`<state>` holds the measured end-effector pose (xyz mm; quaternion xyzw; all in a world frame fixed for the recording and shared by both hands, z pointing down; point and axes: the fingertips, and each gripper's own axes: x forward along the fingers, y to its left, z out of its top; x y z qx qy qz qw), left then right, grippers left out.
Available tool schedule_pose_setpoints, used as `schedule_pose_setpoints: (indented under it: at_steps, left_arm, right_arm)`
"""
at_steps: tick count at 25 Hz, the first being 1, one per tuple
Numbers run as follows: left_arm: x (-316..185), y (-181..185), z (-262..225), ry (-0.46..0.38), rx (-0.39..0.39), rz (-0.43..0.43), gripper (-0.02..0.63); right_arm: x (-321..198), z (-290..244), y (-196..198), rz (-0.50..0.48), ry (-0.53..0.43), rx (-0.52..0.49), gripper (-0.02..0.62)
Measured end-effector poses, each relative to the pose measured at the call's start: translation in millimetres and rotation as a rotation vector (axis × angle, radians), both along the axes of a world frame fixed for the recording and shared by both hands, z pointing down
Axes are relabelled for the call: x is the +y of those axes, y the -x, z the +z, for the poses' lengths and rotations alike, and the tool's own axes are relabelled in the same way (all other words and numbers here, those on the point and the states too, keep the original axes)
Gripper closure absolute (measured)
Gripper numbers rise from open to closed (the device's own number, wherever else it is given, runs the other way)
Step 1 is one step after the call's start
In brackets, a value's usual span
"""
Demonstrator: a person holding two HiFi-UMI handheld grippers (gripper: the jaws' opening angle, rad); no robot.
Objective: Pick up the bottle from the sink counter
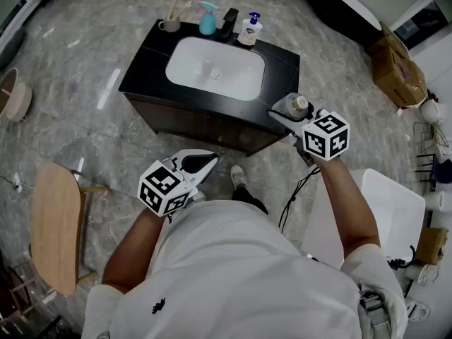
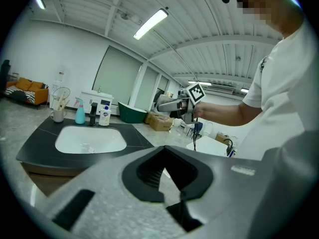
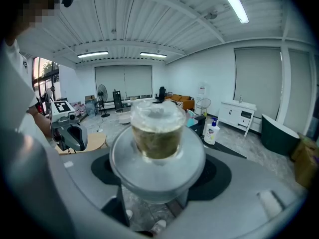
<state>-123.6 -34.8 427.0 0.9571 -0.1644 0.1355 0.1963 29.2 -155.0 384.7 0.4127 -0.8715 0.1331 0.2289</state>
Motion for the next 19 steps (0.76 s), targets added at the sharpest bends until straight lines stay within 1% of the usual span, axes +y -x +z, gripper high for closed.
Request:
schedule_pose_setpoints:
  at_steps: [19]
  left_arm:
    - [-28,11,4,0.02,0.018,-0.025,0.6]
  right_arm:
    - [-31,8,-4,0.009,0.017,0.017,0.246]
